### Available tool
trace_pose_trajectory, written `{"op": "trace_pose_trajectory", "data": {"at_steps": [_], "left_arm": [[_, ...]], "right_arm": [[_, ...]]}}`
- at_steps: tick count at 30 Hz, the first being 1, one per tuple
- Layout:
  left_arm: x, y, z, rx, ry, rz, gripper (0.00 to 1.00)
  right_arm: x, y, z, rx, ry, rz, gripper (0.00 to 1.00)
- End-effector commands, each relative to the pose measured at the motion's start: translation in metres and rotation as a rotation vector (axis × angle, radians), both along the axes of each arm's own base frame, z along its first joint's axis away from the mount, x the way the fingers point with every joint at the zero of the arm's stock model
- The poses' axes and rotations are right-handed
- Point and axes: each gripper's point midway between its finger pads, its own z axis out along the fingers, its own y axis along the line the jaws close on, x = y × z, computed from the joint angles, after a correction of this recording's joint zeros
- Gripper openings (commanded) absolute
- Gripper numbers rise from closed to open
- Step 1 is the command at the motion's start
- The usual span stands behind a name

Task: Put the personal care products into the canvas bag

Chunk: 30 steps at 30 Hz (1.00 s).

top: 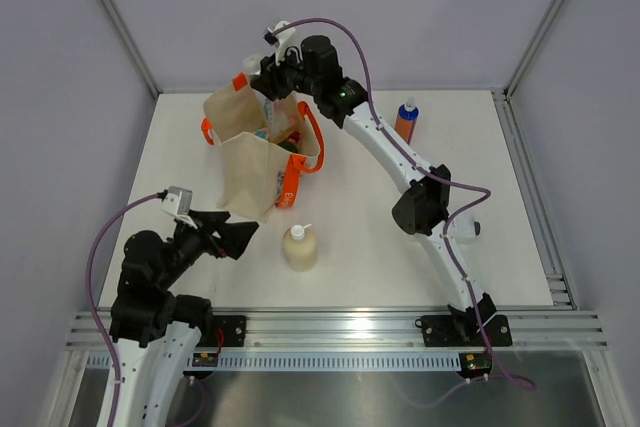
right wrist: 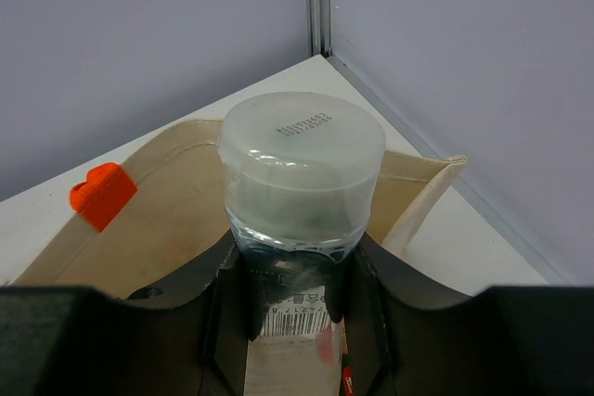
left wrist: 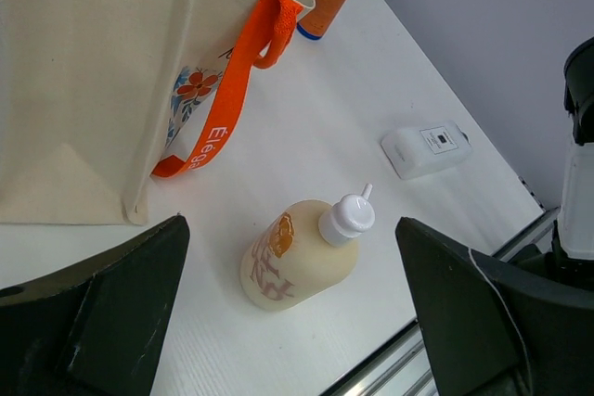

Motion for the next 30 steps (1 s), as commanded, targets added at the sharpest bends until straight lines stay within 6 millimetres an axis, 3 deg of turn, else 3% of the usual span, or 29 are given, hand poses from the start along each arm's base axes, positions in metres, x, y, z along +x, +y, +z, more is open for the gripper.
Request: {"op": "trace_pose_trajectory", "data": {"at_steps": [1, 4, 6, 7, 8, 11, 13, 14, 15, 17, 18, 19, 20, 21, 22, 23, 24, 25, 26, 27, 28, 29, 30], "left_arm": [[0.002, -0.006, 0.007, -0.004, -0.047, -0.043, 0.99], [0.005, -0.004, 0.006, -0.002, -0.04, -0.026, 0.99], [0.007, -0.004, 0.005, -0.006, -0.02, -0.015, 0.99], [0.007, -0.005, 0.005, -0.013, -0.015, -0.021, 0.99], [0.008, -0.007, 0.003, -0.015, -0.004, -0.03, 0.99], [0.009, -0.013, -0.001, -0.042, 0.037, -0.059, 0.99], [0.01, -0.015, -0.003, -0.073, 0.079, -0.061, 0.99], [0.011, -0.017, -0.005, -0.081, 0.102, -0.063, 0.99], [0.01, -0.018, -0.006, -0.098, 0.122, -0.062, 0.99], [0.009, -0.023, -0.008, -0.109, 0.148, -0.078, 0.99], [0.012, -0.021, -0.01, -0.106, 0.172, -0.048, 0.99], [0.008, -0.028, -0.012, -0.094, 0.186, -0.075, 0.99], [0.008, -0.031, -0.013, -0.082, 0.195, -0.074, 0.99], [0.014, -0.027, -0.018, -0.061, 0.212, -0.017, 0.99], [0.006, -0.04, -0.019, -0.046, 0.218, -0.067, 0.99], [0.005, -0.044, -0.022, -0.032, 0.229, -0.071, 0.99], [0.004, -0.049, -0.025, -0.022, 0.249, -0.068, 0.99], [0.004, -0.057, -0.034, 0.028, 0.265, -0.059, 0.99], [0.004, -0.06, -0.039, 0.061, 0.272, -0.04, 0.99], [0.003, -0.063, -0.045, 0.091, 0.281, -0.025, 0.99], [-0.001, -0.069, -0.048, 0.142, 0.25, -0.006, 0.99], [-0.001, -0.075, -0.06, 0.197, 0.251, 0.004, 0.99], [-0.003, -0.081, -0.06, 0.231, 0.197, 0.026, 0.99]], "right_arm": [[-0.006, 0.001, 0.097, 0.225, -0.194, -0.022, 0.22], [-0.006, 0.015, 0.053, 0.2, -0.069, 0.016, 0.31], [-0.015, 0.021, 0.028, 0.152, -0.008, 0.071, 0.49], [-0.019, 0.022, 0.023, 0.138, 0.002, 0.089, 0.66], [-0.025, 0.022, 0.011, 0.099, 0.024, 0.118, 0.74], [-0.038, 0.01, 0.027, 0.064, -0.005, 0.135, 0.99], [-0.055, -0.004, 0.046, 0.025, -0.031, 0.172, 0.99], [-0.059, -0.015, 0.045, 0.005, -0.002, 0.182, 1.0], [-0.071, -0.028, 0.069, 0.019, -0.018, 0.202, 0.99], [-0.085, -0.054, 0.07, 0.014, 0.044, 0.283, 1.0], [-0.102, -0.073, 0.097, 0.035, 0.014, 0.304, 1.0], [-0.11, -0.084, 0.1, 0.029, 0.015, 0.32, 0.99], [-0.113, -0.099, 0.073, -0.023, 0.053, 0.335, 0.99], [-0.135, -0.117, 0.095, -0.027, 0.004, 0.342, 1.0], [-0.139, -0.129, 0.069, -0.067, 0.059, 0.334, 1.0], [-0.146, -0.142, 0.057, -0.103, 0.083, 0.325, 1.0], [-0.156, -0.166, 0.07, -0.097, 0.062, 0.295, 1.0], [-0.16, -0.18, 0.039, -0.118, 0.143, 0.279, 1.0], [-0.167, -0.191, 0.029, -0.118, 0.175, 0.282, 0.99], [-0.181, -0.207, 0.037, -0.11, 0.15, 0.274, 0.99], [-0.181, -0.227, 0.027, -0.115, 0.17, 0.24, 1.0], [-0.189, -0.24, -0.006, -0.144, 0.229, 0.234, 1.0], [-0.197, -0.258, -0.001, -0.142, 0.198, 0.195, 0.99]]}}
